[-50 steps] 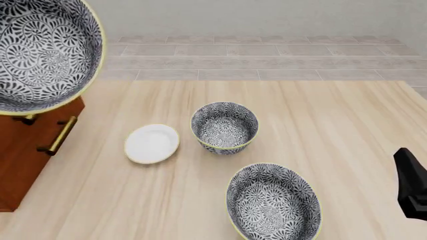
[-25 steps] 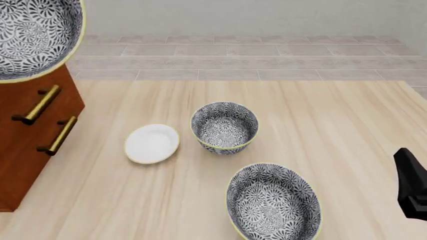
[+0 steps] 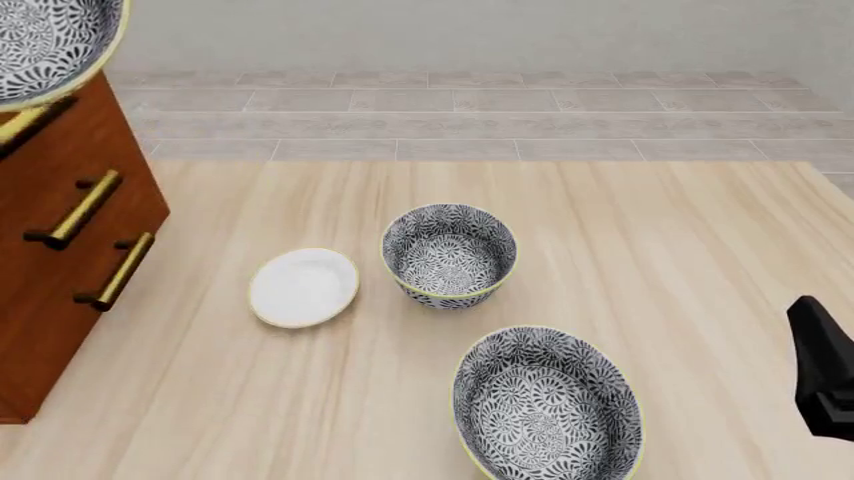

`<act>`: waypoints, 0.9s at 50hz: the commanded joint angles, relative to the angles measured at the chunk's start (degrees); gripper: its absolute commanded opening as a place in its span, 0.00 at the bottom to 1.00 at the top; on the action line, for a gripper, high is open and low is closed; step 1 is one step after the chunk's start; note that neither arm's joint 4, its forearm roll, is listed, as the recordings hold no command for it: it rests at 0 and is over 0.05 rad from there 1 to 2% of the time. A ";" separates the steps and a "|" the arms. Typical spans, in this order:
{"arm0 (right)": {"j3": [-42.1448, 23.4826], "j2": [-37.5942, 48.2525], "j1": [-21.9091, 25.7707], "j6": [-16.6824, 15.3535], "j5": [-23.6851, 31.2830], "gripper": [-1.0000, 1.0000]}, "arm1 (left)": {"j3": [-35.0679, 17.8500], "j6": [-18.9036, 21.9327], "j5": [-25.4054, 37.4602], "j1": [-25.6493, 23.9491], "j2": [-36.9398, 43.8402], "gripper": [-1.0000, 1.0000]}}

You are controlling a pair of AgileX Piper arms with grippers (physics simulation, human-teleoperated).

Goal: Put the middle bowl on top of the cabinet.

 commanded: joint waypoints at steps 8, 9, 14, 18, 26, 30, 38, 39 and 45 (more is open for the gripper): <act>0.22 0.49 0.07 0.14 -0.60 1.00 | -1.34 -0.92 -3.13 5.61 1.65 0.00; 0.26 0.45 0.05 0.14 -0.59 1.00 | -1.35 -1.05 -3.48 6.28 1.54 0.00; 0.20 0.09 0.04 0.17 -0.19 1.00 | -1.99 -1.56 -3.53 6.32 1.76 0.00; 0.20 0.04 -0.25 0.26 -0.19 1.00 | -2.23 -1.29 -4.06 6.83 2.25 0.00; 0.44 0.48 0.01 0.24 -0.73 1.00 | -3.17 -1.77 -4.73 8.99 3.22 0.00; 0.40 0.53 0.00 0.23 -0.75 1.00 | -3.37 -1.60 -4.95 9.37 3.31 0.00; 0.46 0.81 -0.08 0.24 -1.08 1.00 | -4.90 -2.04 -5.51 10.42 5.23 0.00; 0.45 0.80 -0.09 0.28 -1.08 1.00 | -5.04 -1.99 -5.72 10.73 5.61 0.00; 0.54 1.25 -0.22 0.21 -1.57 1.00 | -5.60 -2.62 -5.88 11.05 6.59 0.00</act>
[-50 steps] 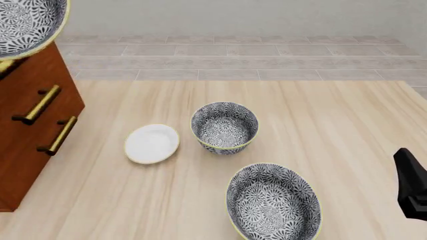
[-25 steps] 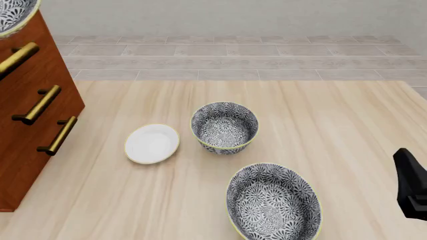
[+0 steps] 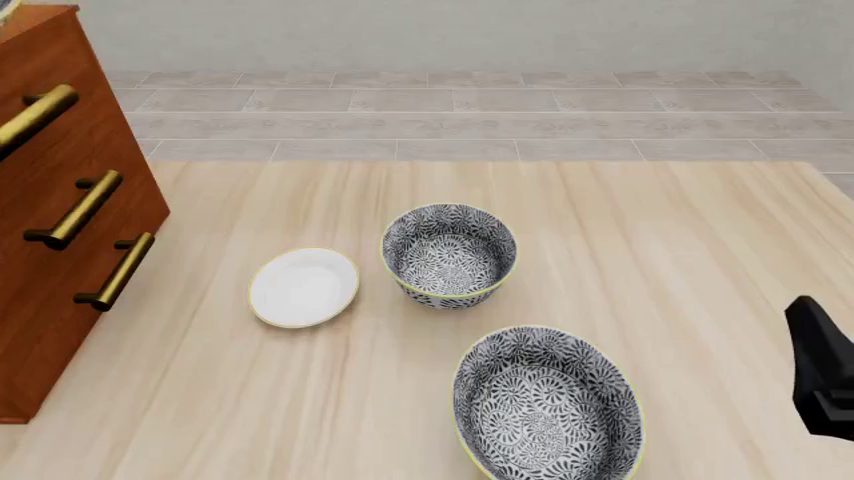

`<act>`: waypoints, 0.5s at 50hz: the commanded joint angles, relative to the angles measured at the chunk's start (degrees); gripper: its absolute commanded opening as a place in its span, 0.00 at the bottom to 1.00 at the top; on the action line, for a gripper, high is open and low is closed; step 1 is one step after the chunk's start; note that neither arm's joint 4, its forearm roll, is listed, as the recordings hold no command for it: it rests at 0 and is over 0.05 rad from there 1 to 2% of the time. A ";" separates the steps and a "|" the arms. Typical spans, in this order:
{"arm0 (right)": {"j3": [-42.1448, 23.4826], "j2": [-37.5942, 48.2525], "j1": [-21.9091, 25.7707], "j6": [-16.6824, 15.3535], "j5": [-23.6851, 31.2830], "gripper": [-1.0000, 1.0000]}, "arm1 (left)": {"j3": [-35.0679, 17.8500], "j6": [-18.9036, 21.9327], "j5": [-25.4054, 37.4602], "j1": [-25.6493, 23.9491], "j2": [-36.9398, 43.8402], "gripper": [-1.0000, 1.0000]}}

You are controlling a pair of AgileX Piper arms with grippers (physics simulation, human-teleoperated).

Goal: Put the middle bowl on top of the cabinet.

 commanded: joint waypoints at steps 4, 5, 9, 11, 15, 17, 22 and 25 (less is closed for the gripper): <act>0.02 0.37 -0.15 -0.02 -0.40 1.00 | -1.98 -0.52 -0.91 1.73 2.37 0.00; 0.02 0.32 -0.15 -0.02 -0.34 1.00 | -2.12 -0.61 -0.98 2.00 2.58 0.00; 0.05 0.17 -0.06 -0.08 -0.17 1.00 | -2.68 -0.99 -1.26 2.75 3.49 0.00; -0.04 0.13 -0.08 -0.06 -0.11 1.00 | -3.01 -1.25 -1.37 3.23 4.01 0.00; -0.04 -0.01 -0.08 -0.12 0.07 1.00 | -3.48 -1.70 -1.75 4.04 5.04 0.00; -0.04 -0.02 -0.07 -0.13 0.10 1.00 | -3.63 -1.74 -1.98 4.51 5.57 0.00; -0.05 0.07 -0.09 -0.15 0.04 1.00 | -3.89 -1.93 -2.21 5.29 5.99 0.00; -0.04 -0.04 -0.11 -0.13 0.18 1.00 | -4.22 -2.38 -2.18 5.83 6.30 0.00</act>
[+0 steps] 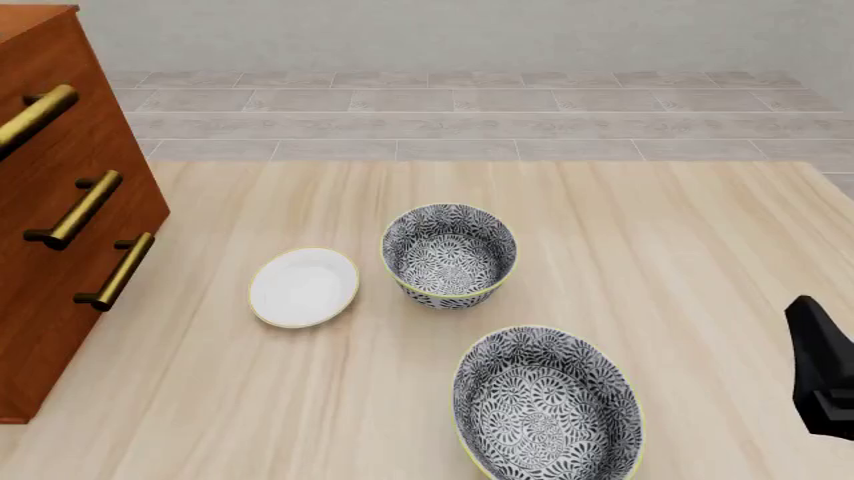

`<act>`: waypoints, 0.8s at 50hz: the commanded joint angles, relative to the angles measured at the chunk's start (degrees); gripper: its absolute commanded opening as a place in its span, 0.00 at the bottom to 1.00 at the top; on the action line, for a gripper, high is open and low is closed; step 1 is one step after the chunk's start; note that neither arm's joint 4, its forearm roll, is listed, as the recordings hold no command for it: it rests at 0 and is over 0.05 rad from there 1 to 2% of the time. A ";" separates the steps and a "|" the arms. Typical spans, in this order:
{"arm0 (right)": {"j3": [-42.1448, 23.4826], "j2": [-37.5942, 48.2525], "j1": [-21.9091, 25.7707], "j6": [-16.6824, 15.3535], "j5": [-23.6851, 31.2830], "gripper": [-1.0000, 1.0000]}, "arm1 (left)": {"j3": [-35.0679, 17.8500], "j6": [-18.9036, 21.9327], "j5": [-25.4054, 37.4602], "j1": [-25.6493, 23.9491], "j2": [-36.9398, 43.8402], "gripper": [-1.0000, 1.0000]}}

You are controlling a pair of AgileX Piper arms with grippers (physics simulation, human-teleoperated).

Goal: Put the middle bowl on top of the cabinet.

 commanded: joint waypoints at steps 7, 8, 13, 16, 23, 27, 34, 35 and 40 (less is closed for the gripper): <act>-0.10 -0.62 -0.02 -0.05 0.75 1.00 | -1.59 -1.37 -1.01 3.19 2.67 0.00; -0.14 -0.71 -0.07 0.01 0.85 1.00 | -1.59 -1.34 -1.16 3.35 2.77 0.00; -0.03 -0.63 -0.01 -0.05 0.72 1.00 | -1.80 -1.35 -1.43 3.93 3.42 0.00; 0.06 -0.49 0.06 -0.10 0.58 1.00 | -1.77 -1.53 -1.60 4.36 3.69 0.00; 0.18 -0.05 0.13 -0.16 0.10 1.00 | -1.59 -2.14 -1.92 5.17 4.38 0.00; 0.13 0.01 0.06 -0.16 0.01 1.00 | -1.36 -2.29 -2.13 5.47 4.58 0.00; 0.24 0.54 0.12 -0.18 -0.54 1.00 | -1.30 -2.86 -2.47 6.50 5.54 0.00; 0.24 0.66 0.14 -0.19 -0.67 1.00 | -1.27 -2.91 -2.63 6.72 5.63 0.00; 0.32 0.75 0.14 -0.20 -0.76 1.00 | -1.34 -3.26 -2.64 7.37 5.93 0.00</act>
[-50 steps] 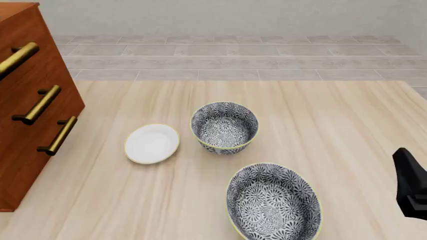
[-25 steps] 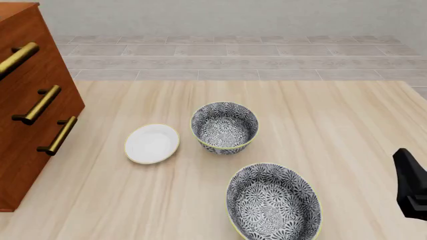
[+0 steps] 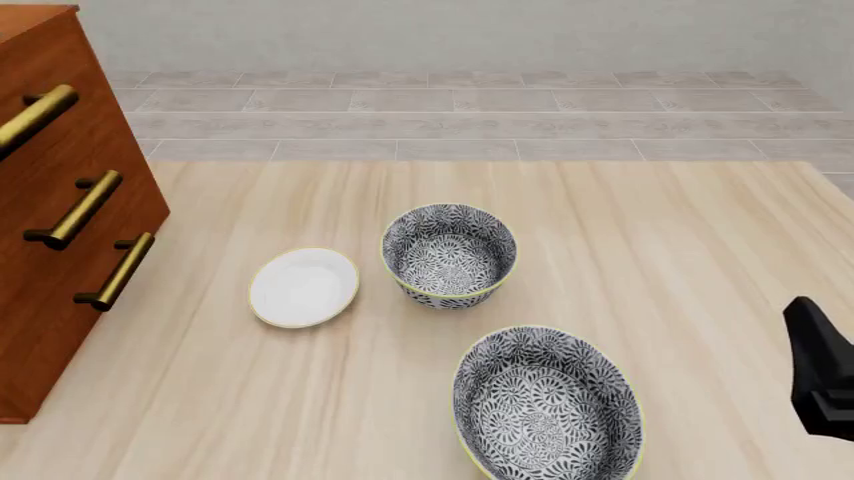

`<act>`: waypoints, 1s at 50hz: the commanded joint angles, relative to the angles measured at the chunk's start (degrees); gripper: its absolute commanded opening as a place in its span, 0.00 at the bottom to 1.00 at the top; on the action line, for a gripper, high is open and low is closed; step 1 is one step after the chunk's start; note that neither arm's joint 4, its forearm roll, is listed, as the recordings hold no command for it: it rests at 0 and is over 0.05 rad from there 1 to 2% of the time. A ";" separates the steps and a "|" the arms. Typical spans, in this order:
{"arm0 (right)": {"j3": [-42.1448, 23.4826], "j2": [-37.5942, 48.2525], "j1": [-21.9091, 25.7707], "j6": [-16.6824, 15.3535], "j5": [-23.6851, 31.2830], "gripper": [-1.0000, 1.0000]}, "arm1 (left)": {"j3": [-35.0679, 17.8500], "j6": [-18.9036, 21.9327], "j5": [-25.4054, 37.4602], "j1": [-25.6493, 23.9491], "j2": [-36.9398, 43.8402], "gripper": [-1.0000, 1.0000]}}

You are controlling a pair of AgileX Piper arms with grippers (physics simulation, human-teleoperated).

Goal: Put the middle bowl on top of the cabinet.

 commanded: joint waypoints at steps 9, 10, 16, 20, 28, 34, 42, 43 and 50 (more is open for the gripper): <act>0.18 0.52 0.07 -0.10 -0.54 1.00 | -0.36 -0.83 -0.70 2.05 1.58 0.00; 0.18 0.54 0.07 -0.11 -0.56 1.00 | -0.31 -0.88 -0.72 2.09 1.64 0.00; 0.18 0.74 0.10 -0.14 -0.76 1.00 | -0.40 -1.21 -0.49 2.61 1.92 0.00; 0.07 0.38 0.10 -0.15 -0.38 1.00 | -1.00 -2.74 0.64 2.20 2.58 0.00; 0.11 0.68 0.13 -0.12 -0.61 1.00 | -1.37 -2.58 0.45 3.72 3.55 0.00; 0.11 0.71 0.13 -0.13 -0.64 1.00 | -1.43 -3.02 1.04 3.67 3.88 0.00; 0.11 1.08 0.11 -0.06 -1.03 1.00 | -1.24 -3.98 0.71 3.92 4.76 0.00; 0.15 1.29 0.06 -0.12 -1.22 1.00 | -1.14 -4.09 0.67 4.02 4.75 0.00; 0.16 0.78 0.17 -0.11 -0.73 1.00 | -0.99 -5.12 1.12 4.24 5.35 0.00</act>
